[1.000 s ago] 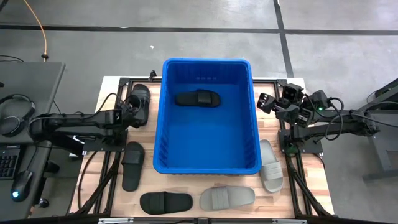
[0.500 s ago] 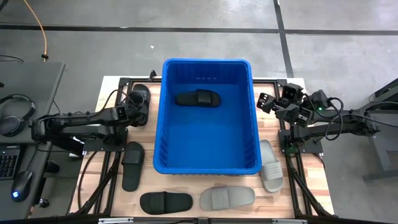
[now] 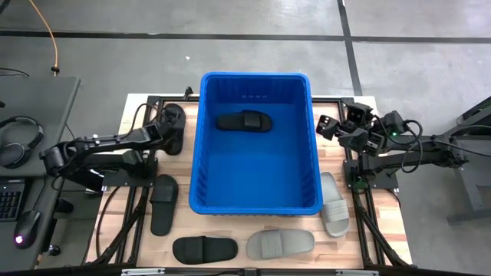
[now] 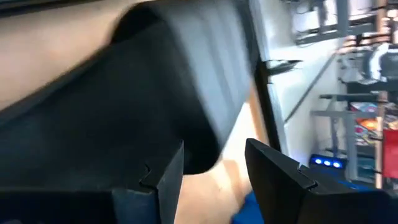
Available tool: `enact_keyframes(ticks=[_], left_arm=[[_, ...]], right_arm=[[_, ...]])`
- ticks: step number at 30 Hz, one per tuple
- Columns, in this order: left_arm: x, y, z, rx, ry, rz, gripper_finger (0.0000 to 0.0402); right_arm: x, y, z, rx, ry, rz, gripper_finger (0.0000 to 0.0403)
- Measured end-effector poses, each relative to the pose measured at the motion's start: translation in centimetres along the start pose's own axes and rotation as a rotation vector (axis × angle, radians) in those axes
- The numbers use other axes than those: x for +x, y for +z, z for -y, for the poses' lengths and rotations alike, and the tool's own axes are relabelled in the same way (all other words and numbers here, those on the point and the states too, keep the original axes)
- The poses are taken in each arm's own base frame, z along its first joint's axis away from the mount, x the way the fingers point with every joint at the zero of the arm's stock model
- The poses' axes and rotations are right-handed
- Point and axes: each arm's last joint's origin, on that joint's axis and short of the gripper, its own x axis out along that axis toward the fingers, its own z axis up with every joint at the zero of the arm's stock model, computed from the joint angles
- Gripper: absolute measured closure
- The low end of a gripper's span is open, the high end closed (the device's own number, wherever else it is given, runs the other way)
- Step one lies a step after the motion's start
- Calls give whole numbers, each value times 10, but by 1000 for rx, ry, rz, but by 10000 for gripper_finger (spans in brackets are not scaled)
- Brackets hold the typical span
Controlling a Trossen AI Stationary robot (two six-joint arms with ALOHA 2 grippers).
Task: Pick and place slides into bin
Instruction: Put the top left black slipper into the bin
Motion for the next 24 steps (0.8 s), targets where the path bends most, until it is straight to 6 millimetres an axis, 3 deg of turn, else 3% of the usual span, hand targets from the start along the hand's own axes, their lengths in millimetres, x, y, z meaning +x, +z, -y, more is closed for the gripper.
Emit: enact_keyframes(ticks=[7,18,21,24], left_arm=[[8,7,4,107,3,47,240],[27,7,-13,86,-39,-11,247],[27,6,-10,110,-70,-21,283],[27,5,-7,123,-101,-25,356]], right_arm=[[0,-2,3,42,-29,-20,194],[0,-3,6,46,-78,1,191],[0,-3,8,49,-103,12,191],[-1,-4,10,40,-136,12,189]])
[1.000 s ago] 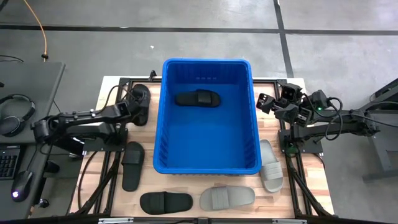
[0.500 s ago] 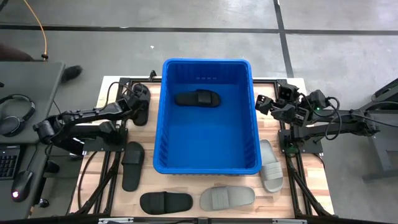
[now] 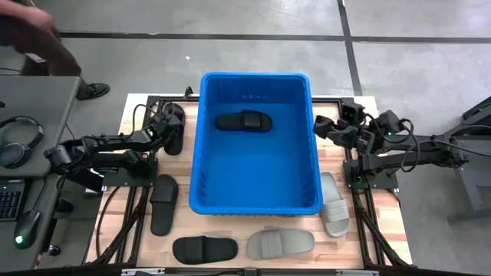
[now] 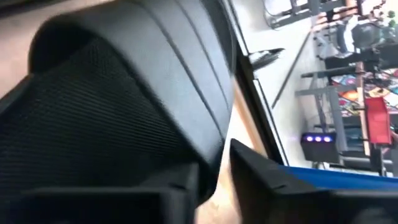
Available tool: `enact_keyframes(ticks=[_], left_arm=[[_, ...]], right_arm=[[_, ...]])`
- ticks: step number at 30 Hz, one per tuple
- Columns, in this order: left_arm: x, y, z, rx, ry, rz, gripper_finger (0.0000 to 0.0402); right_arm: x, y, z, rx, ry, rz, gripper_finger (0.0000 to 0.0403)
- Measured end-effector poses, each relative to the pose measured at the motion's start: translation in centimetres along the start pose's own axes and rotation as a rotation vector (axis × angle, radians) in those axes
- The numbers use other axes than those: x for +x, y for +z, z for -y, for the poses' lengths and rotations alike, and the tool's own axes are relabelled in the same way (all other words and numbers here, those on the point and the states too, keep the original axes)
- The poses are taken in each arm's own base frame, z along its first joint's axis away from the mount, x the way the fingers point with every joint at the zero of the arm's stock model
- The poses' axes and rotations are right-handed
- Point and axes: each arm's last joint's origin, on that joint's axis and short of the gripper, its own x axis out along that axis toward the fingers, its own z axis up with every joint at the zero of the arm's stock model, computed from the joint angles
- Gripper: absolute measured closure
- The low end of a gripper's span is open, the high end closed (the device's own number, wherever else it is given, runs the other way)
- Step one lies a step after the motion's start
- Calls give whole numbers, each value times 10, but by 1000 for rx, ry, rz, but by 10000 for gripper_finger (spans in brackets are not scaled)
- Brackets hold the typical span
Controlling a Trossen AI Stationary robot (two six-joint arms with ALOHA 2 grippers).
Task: Pick and place slides into bin
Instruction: Put the top left black slipper into the bin
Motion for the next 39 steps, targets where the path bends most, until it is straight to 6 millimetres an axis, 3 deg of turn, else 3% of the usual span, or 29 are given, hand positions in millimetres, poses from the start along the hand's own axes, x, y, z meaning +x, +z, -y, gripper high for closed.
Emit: enact_keyframes(ticks=[2,10,20,29,39], left_arm=[[0,0,1,6,-11,2,387],[-3,0,14,31,-133,-40,395],[-28,15,39,51,-297,46,399],[-77,38,77,169,-602,-12,400],[-137,68,129,341,-759,13,401]], right_arm=[[0,-1,1,3,-13,-9,190],[0,-1,2,6,-25,-8,191],[0,-1,2,-20,-32,1,191],[0,-2,5,-50,-66,2,194],[0,-4,8,-59,-114,1,192]])
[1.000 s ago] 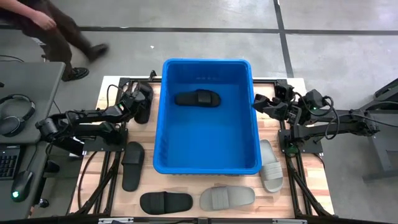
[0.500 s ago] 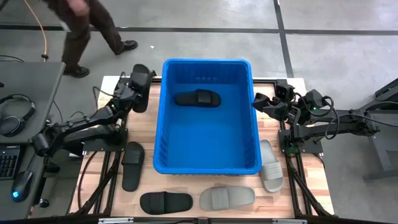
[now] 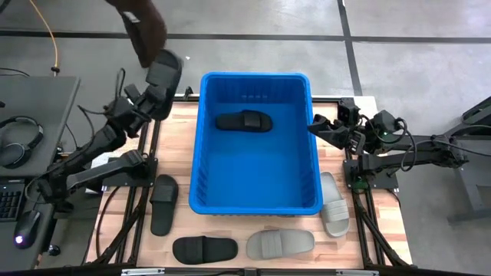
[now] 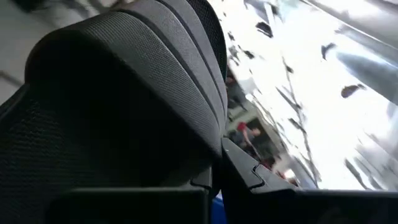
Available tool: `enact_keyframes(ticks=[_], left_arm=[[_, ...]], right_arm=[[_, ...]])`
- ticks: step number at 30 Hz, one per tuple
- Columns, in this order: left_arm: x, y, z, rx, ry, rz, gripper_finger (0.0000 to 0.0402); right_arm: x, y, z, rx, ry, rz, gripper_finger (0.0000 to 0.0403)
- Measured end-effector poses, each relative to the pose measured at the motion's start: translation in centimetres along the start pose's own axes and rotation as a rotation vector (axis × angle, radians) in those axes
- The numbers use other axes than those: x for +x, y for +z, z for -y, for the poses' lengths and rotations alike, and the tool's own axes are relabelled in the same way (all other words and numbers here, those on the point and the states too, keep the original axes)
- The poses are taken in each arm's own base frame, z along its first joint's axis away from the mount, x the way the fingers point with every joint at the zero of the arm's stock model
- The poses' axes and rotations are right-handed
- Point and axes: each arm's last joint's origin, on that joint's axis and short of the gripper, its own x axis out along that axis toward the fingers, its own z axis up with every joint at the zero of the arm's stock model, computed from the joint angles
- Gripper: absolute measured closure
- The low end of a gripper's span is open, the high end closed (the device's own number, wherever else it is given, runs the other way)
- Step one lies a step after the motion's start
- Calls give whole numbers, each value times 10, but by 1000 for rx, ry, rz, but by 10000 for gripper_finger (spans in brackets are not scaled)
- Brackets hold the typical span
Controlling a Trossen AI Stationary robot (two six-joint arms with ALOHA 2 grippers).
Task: Pick and place slides into bin
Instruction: Put the top left black slipper into the bin
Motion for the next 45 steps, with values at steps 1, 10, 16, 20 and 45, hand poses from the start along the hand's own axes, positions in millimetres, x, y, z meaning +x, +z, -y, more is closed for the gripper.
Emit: enact_keyframes(ticks=[1,10,16,20,45], left_arm=[[0,4,7,13,-19,-12,401],[18,23,56,43,-223,-180,401],[52,18,82,24,-319,-378,401],[80,10,99,26,-393,-521,401],[153,-93,117,27,-321,-1079,401]], right_arm=[[0,0,0,0,-6,6,192],[0,1,1,-16,-19,22,192],[0,1,0,-24,-13,27,190],[0,1,0,-27,-11,28,192],[0,6,-6,-72,35,90,190]])
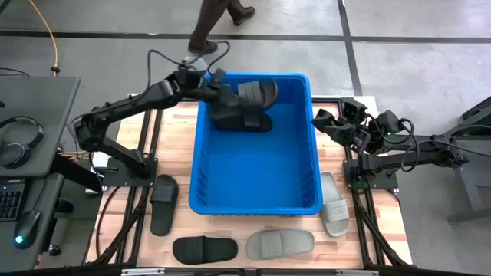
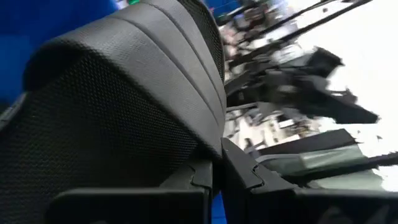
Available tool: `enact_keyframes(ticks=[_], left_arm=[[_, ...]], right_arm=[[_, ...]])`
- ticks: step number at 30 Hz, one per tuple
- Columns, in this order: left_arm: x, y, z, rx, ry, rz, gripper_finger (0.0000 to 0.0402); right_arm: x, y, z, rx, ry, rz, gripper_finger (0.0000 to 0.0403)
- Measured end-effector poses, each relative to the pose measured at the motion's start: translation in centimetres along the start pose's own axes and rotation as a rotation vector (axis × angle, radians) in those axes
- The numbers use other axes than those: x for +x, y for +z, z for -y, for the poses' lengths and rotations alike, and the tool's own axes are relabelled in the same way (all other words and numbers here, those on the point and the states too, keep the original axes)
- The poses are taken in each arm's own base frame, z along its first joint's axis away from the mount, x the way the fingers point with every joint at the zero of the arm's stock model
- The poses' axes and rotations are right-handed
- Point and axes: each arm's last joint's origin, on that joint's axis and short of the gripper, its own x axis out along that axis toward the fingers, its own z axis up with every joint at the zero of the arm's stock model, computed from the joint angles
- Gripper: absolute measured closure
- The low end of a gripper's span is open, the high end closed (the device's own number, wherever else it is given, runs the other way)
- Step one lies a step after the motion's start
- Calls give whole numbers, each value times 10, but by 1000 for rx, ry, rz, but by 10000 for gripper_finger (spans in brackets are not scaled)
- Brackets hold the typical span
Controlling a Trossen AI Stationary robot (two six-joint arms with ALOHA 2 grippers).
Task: Pick and place slides into bin
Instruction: Put the top left black slipper into the bin
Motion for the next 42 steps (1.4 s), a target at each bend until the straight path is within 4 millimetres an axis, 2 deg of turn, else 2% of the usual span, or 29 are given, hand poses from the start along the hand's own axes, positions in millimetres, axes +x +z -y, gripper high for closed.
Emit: enact_keyframes(ticks=[9,15,36,42], left_arm=[[42,-5,-42,-66,93,-111,401],[62,-9,-66,-106,136,-170,401],[98,-25,-122,-129,323,-256,401],[100,-26,-127,-93,346,-254,401]], right_arm=[[0,0,0,-1,-3,4,194],[0,0,0,0,0,1,196],[0,-1,0,-16,-3,-6,196],[0,-1,0,-11,2,-9,196]])
